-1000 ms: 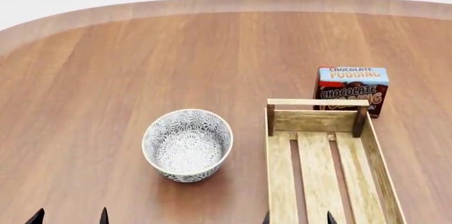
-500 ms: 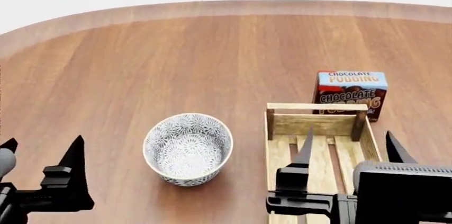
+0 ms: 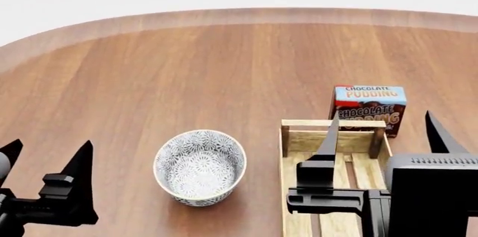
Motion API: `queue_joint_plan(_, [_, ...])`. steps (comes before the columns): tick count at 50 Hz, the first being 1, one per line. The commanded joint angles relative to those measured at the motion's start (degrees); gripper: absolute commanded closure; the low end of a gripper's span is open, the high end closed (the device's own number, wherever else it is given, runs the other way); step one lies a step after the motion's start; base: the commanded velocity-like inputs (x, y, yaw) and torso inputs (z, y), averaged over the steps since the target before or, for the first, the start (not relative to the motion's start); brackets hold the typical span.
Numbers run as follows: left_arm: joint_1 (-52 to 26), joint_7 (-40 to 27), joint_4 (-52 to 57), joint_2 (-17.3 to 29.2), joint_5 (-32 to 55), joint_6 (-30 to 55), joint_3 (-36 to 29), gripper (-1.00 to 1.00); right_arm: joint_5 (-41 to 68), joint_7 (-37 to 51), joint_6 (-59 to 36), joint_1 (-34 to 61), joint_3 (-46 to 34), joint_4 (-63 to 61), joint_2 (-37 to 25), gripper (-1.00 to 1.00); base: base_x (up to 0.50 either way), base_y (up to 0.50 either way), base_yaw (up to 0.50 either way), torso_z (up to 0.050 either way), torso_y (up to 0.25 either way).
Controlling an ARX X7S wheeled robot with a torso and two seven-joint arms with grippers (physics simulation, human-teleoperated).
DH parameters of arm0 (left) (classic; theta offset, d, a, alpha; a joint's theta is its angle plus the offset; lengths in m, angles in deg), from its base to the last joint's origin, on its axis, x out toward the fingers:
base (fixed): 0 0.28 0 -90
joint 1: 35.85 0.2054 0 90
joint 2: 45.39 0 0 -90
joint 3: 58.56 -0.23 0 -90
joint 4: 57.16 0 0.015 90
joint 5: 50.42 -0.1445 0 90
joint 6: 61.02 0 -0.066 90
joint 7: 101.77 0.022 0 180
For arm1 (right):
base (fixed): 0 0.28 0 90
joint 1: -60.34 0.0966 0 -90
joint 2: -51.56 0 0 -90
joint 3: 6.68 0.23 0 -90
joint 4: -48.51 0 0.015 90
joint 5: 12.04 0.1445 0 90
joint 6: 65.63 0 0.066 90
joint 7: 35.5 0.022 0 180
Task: Pick up the bowl on the left and put it in the tray.
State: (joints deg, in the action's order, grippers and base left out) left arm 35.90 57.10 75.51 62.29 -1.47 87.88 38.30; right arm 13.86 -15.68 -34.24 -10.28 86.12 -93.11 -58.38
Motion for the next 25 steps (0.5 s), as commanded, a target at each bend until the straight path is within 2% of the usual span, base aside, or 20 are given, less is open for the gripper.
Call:
queue_joint_plan(1, [-0.1, -0.2, 0.2, 0.3, 1.8, 0.8, 0.6, -1.00, 0.7, 0.3, -0.7, 0.4, 0.2, -0.7, -0.4, -1.00, 0.00, 0.00, 0.00, 0.050, 0.000])
queue_joint_plan(10, [0.3, -0.6, 0.4, 1.2, -1.6, -0.6, -1.9, -1.00, 0.2, 0.4, 0.7, -0.3, -0.5, -0.1, -0.7, -1.00, 0.00, 0.00, 0.00, 0.049, 0.000])
queue_joint_plan(17, [1.8, 1.8, 0.8, 0.9, -1.0, -4.2, -0.3, -1.00, -0.1, 0.5, 1.6, -0.9, -0.9, 0.1, -0.9, -1.00, 0.00, 0.00, 0.00, 0.000, 0.000])
queue_joint_plan(25, [1.5, 1.0, 0.5, 1.0, -0.6, -3.8, -0.3, -1.00, 0.4, 0.5, 1.8, -1.3, -0.6, -0.3, -1.1, -1.00, 0.00, 0.00, 0.00, 0.000, -0.241])
